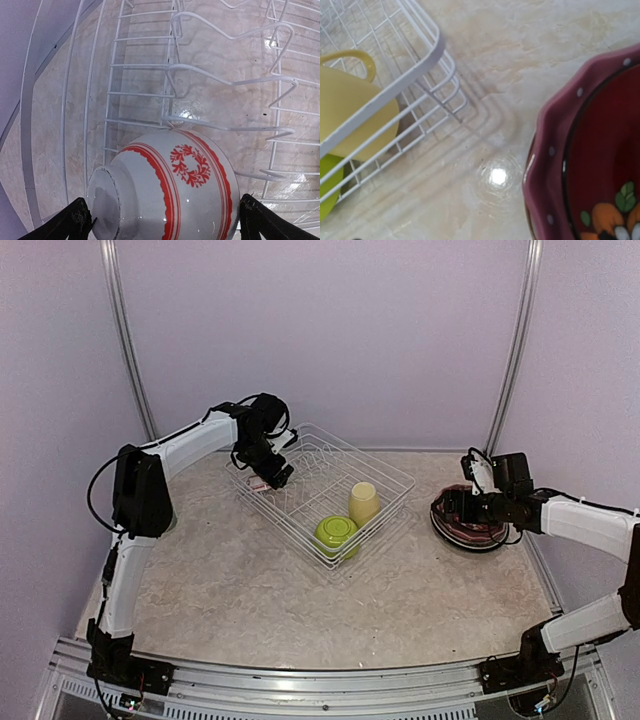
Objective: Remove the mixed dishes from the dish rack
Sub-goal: Grab the bowl from the dish rack.
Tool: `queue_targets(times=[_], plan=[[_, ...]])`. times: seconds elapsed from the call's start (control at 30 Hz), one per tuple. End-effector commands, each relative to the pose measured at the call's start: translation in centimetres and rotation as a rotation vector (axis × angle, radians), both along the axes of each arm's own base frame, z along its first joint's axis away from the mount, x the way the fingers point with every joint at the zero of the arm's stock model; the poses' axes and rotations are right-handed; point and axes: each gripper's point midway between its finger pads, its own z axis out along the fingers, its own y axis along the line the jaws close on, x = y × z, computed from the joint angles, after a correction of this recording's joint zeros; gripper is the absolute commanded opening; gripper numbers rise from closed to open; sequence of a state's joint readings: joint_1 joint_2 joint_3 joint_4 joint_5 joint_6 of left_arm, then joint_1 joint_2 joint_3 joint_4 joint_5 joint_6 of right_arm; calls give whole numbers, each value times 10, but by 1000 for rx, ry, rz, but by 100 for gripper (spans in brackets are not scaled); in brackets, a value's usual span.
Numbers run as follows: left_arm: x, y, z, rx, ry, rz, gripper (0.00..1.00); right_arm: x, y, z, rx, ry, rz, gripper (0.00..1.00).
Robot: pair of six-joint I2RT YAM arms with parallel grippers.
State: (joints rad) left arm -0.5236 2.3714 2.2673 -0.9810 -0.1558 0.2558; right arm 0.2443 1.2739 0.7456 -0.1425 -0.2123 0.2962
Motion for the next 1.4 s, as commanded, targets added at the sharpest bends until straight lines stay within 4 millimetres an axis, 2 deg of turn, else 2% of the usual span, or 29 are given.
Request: queue_targets(times=[0.0,0.23,0.4,0.53,0.67,0.93,1.1,1.23,1.37], plan=[[-6,6,-17,66,45,-12,99,0,6,-1,11,6,7,100],[-13,3,-8,32,42,-22,99,-1,11,-4,23,11,19,100],[-4,16,-17,124,1,1,99,-2,12,-4,21,10,17,100],[-1,18,-12,132,-31,1,89,-3,12,-3,25,7,14,100],[-1,17,6,112,-75,-4,79,-4,13,-2,28,5,12,100],[0,20,26,104,-127,13,60,-4,16,1,34,0,15,100],[5,22,41,94,-178,35,57,-3,15,3,34,-1,10,100],[11,22,65,46,-235,81,55,-1,15,7,30,-10,2,100],[8,19,98,-88,-262,130,54,1,13,10,21,-10,-8,100]])
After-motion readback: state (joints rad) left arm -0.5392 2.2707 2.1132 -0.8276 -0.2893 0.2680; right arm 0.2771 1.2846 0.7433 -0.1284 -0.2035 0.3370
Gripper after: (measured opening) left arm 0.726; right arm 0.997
